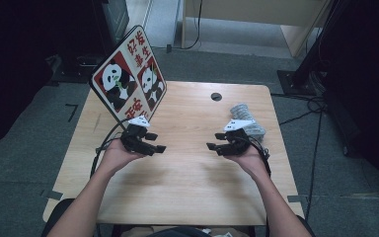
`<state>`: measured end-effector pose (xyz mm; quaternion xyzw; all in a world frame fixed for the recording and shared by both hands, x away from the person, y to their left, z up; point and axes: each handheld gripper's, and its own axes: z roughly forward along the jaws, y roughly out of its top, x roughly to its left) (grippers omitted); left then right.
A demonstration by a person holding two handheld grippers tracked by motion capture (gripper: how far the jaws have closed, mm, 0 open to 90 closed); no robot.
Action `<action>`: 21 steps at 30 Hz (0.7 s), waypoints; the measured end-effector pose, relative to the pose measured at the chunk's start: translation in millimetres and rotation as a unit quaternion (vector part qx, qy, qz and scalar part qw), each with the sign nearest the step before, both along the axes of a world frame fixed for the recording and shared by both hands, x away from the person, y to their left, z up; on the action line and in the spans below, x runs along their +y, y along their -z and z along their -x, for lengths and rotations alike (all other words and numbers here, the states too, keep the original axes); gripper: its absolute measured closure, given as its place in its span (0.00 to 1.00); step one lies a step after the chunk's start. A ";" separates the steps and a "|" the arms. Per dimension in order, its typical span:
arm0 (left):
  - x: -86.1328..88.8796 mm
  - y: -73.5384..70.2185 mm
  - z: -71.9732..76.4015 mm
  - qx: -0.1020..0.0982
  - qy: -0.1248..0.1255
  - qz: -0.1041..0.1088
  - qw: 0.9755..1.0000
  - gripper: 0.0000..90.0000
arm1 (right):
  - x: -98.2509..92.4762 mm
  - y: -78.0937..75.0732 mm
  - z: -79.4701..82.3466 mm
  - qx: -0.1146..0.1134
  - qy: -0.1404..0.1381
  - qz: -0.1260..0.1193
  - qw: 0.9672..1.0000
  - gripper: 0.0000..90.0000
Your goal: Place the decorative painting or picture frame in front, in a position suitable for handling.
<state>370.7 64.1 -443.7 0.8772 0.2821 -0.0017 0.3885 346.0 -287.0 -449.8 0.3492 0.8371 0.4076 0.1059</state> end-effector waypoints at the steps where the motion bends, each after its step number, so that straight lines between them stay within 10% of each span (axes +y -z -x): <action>1: -0.1 0.0 0.5 -0.004 0.001 -0.004 1.000 0.35 | -0.6 -0.3 -0.1 0.001 0.000 -0.003 1.000 0.48; 17: 2.5 2.2 -2.4 0.014 0.006 -0.015 1.000 0.35 | -3.1 4.5 3.8 0.011 -0.018 -0.017 1.000 0.57; 21: 4.0 2.9 -3.5 0.015 -0.001 -0.017 1.000 0.35 | -1.2 1.5 3.7 0.032 -0.023 -0.053 0.998 0.55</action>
